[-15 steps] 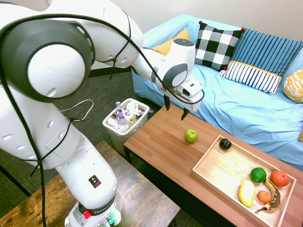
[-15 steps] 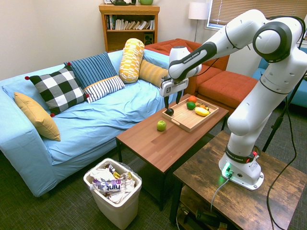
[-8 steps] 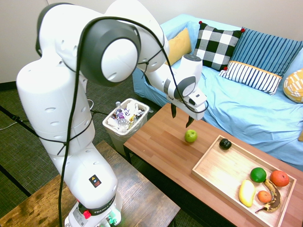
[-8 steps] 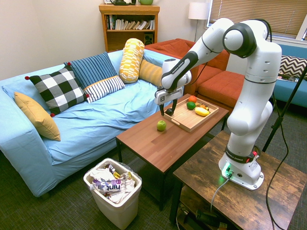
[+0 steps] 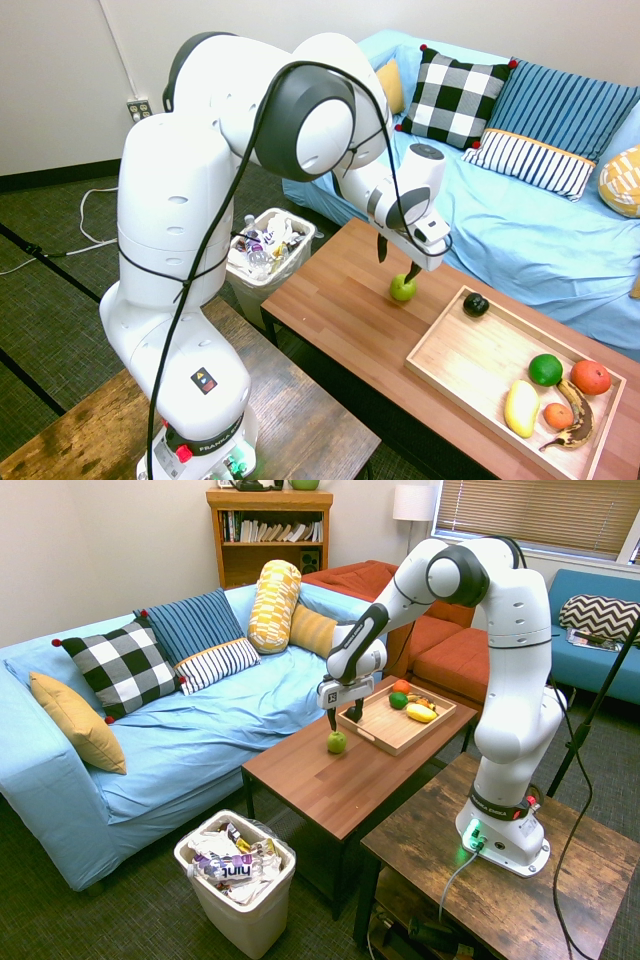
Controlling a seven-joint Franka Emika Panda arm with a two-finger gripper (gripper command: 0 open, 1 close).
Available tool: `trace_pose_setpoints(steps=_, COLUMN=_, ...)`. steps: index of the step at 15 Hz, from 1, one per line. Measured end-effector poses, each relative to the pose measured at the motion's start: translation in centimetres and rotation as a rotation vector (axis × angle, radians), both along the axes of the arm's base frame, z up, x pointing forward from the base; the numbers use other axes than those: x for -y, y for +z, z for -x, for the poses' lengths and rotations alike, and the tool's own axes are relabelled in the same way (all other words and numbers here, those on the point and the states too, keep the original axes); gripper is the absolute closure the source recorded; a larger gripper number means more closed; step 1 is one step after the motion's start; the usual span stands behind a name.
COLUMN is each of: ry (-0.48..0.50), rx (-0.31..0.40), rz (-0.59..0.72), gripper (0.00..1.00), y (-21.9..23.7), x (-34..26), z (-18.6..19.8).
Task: Put the apple in the tray
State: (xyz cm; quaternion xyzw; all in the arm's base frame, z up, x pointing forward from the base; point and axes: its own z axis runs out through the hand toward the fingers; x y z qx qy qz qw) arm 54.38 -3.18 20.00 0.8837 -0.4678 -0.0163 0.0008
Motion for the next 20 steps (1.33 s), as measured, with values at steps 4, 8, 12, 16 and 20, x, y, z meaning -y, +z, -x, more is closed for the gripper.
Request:
trace_pose_setpoints(steps=4, ry=-0.004, rx=-0.017, rz=0.016, gripper=0.0, y=-2.9, x=0.3, z=-1.9)
trace_pose_setpoints(steps=8, ry=-0.018, rx=-0.039, rz=0.013, gripper=0.0, y=-5.4, x=0.3, z=-2.9)
trace_pose_setpoints(steps=12, ry=-0.027, rx=-0.059, rz=0.018, gripper=0.0, y=-7.4, x=0.8, z=-3.5)
trace_pose_setpoints(steps=16, ry=-0.04, rx=-0.062, rz=0.023, gripper=1.0, y=-8.4, x=1.6, z=-4.2)
trace_pose_setpoints(steps=20, ry=-0.046, rx=-0.059, rz=0.02, gripper=1.0, y=-8.6, x=1.8, z=-4.5)
